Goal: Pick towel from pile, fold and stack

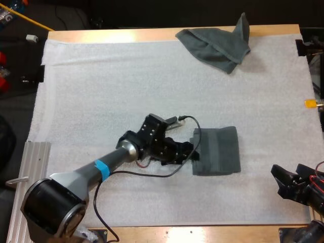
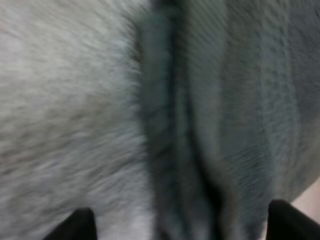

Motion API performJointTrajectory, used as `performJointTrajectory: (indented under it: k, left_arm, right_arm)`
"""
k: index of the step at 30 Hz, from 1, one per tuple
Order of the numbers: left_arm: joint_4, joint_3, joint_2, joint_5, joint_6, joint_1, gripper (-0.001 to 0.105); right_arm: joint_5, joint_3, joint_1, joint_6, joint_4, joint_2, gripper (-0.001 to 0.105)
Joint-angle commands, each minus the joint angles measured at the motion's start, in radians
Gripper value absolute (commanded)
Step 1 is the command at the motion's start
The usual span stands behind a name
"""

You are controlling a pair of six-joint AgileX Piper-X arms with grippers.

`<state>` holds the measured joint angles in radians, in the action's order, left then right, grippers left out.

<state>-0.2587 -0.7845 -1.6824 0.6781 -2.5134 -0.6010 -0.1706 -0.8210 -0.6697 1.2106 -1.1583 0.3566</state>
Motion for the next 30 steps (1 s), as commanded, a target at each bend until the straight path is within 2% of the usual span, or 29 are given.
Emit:
performJointTrajectory:
  k: [1,4,8,14,18,19,21,22,24,25,30]
  left_arm:
    - [0.042,0.0,-0.001,-0.011,-0.045,-0.02,0.068]
    - [0.09,-0.008,-0.018,-0.012,-0.11,-0.052,0.068]
    - [0.097,-0.04,-0.043,-0.022,-0.148,-0.084,0.068]
    - [0.095,-0.087,-0.075,-0.019,-0.178,-0.114,0.068]
    - [0.097,-0.091,-0.076,-0.008,-0.182,-0.114,0.066]
    - [0.097,-0.091,-0.076,-0.007,-0.182,-0.114,0.062]
    - [0.097,-0.091,-0.076,-0.001,-0.182,-0.114,0.043]
    - [0.096,-0.091,-0.076,0.002,-0.182,-0.114,0.037]
    - [0.095,-0.091,-0.076,0.019,-0.182,-0.114,0.01]
    - [0.095,-0.091,-0.076,0.024,-0.182,-0.114,0.003]
    - [0.087,-0.091,-0.048,0.031,-0.132,-0.114,0.0]
  right_arm:
    - [-0.011,-0.002,-0.003,0.006,-0.007,-0.003,0.067]
    - [-0.009,-0.002,-0.003,0.006,-0.012,-0.003,0.067]
    - [-0.006,-0.002,-0.003,0.006,-0.043,-0.003,0.067]
    - [-0.006,-0.002,-0.003,0.006,-0.112,-0.003,0.067]
    - [-0.006,-0.002,-0.003,0.006,-0.118,-0.003,0.067]
    - [-0.006,-0.002,-0.003,0.006,-0.118,-0.003,0.067]
    - [0.012,-0.002,-0.003,-0.007,-0.111,-0.003,0.067]
    - [0.025,-0.002,-0.003,-0.012,-0.105,-0.003,0.067]
    - [0.083,-0.002,-0.003,-0.018,-0.08,-0.003,0.067]
    - [0.109,-0.002,-0.003,-0.019,-0.073,-0.003,0.067]
    - [0.271,-0.002,-0.003,-0.021,0.0,-0.003,0.067]
